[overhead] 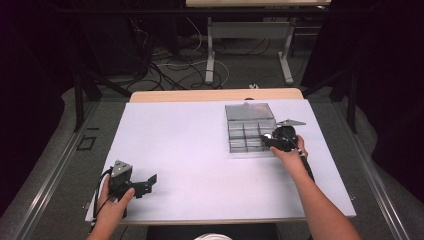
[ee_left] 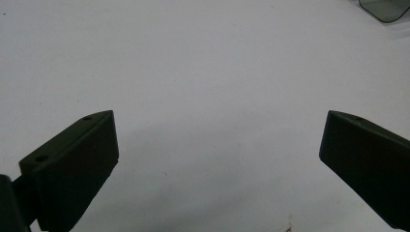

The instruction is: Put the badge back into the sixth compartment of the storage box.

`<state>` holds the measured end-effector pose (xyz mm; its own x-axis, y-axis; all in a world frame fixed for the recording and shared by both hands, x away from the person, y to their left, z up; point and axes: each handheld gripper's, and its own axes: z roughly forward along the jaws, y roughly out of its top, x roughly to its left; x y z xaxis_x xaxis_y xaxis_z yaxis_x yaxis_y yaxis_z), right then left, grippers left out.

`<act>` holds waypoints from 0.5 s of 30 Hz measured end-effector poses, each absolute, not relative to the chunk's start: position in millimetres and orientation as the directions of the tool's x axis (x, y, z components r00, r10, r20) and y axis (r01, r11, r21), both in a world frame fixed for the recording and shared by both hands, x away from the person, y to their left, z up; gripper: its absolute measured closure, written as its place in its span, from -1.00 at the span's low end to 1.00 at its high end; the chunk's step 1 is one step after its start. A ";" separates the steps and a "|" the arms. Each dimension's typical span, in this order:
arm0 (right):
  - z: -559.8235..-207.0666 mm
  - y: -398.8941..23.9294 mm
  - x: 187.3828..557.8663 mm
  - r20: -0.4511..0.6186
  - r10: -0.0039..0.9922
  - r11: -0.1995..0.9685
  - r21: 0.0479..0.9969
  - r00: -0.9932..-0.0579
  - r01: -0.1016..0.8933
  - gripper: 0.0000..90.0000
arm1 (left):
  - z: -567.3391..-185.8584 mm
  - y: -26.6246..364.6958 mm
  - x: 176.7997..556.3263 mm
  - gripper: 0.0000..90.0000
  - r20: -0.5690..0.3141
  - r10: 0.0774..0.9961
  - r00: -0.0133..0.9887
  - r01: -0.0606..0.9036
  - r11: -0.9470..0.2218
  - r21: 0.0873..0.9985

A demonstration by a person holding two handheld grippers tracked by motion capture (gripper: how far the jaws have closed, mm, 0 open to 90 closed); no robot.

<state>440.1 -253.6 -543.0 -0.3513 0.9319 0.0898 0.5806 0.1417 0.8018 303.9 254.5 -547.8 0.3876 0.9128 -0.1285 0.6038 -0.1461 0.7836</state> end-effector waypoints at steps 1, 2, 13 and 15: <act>-542.9 -253.5 440.1 0.091 0.932 0.140 0.802 -0.350 0.581 0.03 | -547.9 254.4 304.0 -0.99 -0.128 0.913 0.386 0.604 -0.145 0.784; -542.8 -253.7 440.1 0.092 0.932 0.138 0.802 -0.350 0.581 0.03 | -547.9 254.5 304.0 -0.99 -0.128 0.913 0.388 0.604 -0.147 0.783; -539.6 -251.2 438.1 0.100 0.931 0.127 0.814 -0.352 0.566 -0.18 | -547.9 254.4 304.2 -0.99 -0.127 0.913 0.388 0.603 -0.146 0.785; -539.0 -249.0 437.1 0.103 0.928 0.127 0.815 -0.358 0.566 -0.22 | -547.9 254.3 304.1 -0.99 -0.129 0.913 0.387 0.604 -0.145 0.783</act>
<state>437.1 -249.0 -539.0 -0.3575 0.9281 0.1034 0.5659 0.1272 0.8146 304.1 254.3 -547.9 0.3873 0.9129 -0.1292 0.6043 -0.1454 0.7834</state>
